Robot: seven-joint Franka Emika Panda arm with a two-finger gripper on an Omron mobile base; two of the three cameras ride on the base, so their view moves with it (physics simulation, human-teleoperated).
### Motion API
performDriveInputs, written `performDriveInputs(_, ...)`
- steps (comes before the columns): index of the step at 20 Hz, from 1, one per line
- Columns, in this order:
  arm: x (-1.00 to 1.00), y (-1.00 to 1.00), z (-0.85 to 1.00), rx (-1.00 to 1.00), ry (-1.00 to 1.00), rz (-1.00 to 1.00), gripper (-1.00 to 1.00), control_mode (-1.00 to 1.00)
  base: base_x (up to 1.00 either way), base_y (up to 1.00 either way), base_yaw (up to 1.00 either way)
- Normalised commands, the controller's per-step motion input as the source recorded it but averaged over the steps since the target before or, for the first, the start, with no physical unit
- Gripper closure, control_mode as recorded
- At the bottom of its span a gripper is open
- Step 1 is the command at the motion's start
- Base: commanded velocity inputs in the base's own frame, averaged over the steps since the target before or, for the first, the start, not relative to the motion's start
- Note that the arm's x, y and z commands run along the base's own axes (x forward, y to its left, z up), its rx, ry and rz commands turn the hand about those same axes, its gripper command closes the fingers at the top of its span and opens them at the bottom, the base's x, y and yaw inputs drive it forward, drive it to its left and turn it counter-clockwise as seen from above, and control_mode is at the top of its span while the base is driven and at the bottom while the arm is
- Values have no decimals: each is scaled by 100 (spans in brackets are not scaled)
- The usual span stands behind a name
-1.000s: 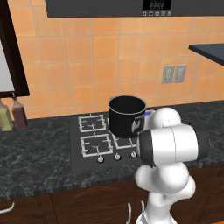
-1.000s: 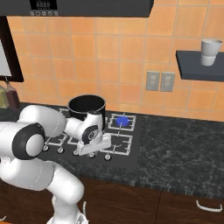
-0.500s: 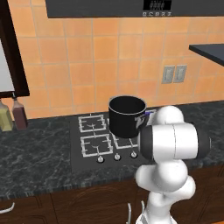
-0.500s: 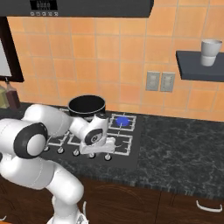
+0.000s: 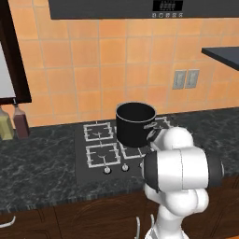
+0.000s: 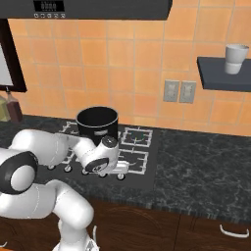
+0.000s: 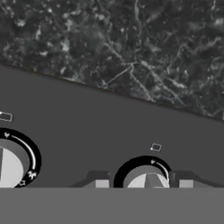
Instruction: Turn off the rear right burner of the stove.
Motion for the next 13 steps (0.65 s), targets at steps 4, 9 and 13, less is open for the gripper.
performDriveInputs(4,0,9,-22,0,-3,-100,100,-100,0,0,0)
performDriveInputs(9,-1,1,0,0,-1,-5,100,-100,0,0,0)
performDriveInputs(13,0,0,0,0,0,0,100,-100,0,0,0)
